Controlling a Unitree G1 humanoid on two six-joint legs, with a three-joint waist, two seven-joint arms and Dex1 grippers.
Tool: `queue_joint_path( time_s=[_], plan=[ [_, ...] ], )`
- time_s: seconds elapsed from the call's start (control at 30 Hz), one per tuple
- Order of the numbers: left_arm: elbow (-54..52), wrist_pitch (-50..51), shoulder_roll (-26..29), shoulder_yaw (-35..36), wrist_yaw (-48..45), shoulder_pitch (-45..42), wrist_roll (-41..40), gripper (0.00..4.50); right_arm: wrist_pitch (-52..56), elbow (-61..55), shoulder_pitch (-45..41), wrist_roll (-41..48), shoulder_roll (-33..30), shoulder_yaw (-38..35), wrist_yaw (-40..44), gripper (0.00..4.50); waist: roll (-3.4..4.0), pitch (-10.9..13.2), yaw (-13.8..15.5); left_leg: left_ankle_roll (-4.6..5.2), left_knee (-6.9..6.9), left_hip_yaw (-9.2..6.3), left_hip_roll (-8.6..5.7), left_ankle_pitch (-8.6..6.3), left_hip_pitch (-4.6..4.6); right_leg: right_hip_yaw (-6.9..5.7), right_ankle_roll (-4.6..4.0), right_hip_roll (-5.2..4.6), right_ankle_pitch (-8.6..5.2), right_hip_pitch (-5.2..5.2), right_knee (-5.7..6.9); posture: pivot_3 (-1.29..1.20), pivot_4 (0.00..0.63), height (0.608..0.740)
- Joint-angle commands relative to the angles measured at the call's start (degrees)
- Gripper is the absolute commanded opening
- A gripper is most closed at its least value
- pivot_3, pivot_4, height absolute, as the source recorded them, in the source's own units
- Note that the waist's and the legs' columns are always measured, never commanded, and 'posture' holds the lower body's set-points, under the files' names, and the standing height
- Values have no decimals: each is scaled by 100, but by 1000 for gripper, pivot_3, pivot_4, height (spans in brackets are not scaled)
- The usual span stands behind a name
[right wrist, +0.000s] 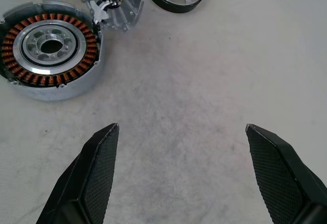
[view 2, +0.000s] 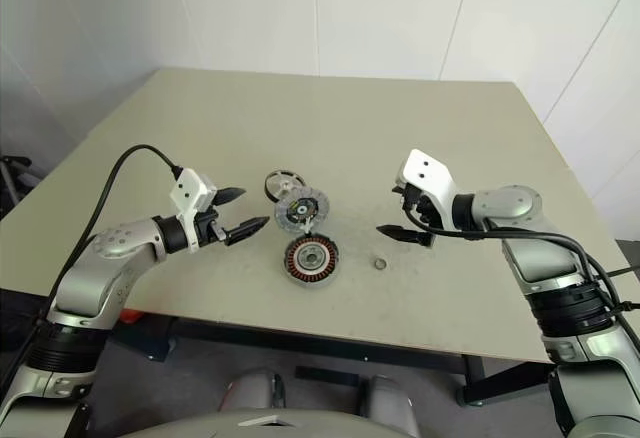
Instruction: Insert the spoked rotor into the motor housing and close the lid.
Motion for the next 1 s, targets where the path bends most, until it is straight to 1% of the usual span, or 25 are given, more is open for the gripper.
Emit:
queue_joint_path(
  time_s=[0.03, 0.4, 0.47, 0.53, 0.63, 0.7, 0.8, 1.0],
  plan=[
    [-172, -70, 27, 62, 15, -67, -2, 4500, -262, 77, -88, -37, 2, -56, -6, 4484, 0, 0, 0, 0, 0, 0, 0, 0, 0, 0, 0, 0, 0, 0, 0, 0, 0, 740],
    [-133, -94, 32, 53, -4, -97, 14, 4500, -658, 411, -56, -134, 35, -31, -3, 4484, 0, 0, -1, 0, 0, 0, 0, 0, 0, 0, 0, 0, 0, 0, 0, 0, 0, 740],
    [-118, -97, 34, 49, -9, -114, 20, 4500, -784, 386, -67, -236, -46, 65, 86, 4484, 0, 0, -2, 0, 0, 0, 0, 0, 0, 0, 0, 0, 0, 0, 0, 0, 0, 740],
    [-70, -108, 34, 40, -23, -153, 32, 4500, -1094, 245, -156, -549, -260, 360, 336, 4484, 0, 0, -1, 0, 0, 0, 0, 0, 0, 0, 0, 0, 0, 0, 1, 0, 0, 740],
    [60, -153, 24, -32, -47, -262, 103, 4500, -1849, 200, -397, -1379, -604, 999, 641, 4484, 0, 0, -1, 0, 1, 0, 0, 0, -1, 0, 0, 0, 0, -1, 2, 0, 0, 740],
    [145, -175, -9, -70, -55, -354, 137, 4500, -2277, 128, -588, -1653, -682, 1282, 888, 4484, 1, 1, -6, 0, 2, 0, 0, 0, 0, 0, 0, 0, 0, -1, 3, 0, 0, 740],
    [240, -215, -62, -114, -49, -447, 173, 4500, -2592, -86, -869, -1701, -623, 1530, 1300, 4484, 1, 0, -9, -1, 3, 0, 3, 1, 1, 1, 0, 0, 0, -1, 4, 0, 0, 740],
    [323, -320, -139, -189, -32, -440, 208, 4500, -3079, -249, -1486, -1872, -250, 2045, 1941, 4484, 1, 0, -14, 0, 2, 0, 7, 0, -5, 1, -7, 1, 4, -6, 6, 0, 0, 740]
  ],
)
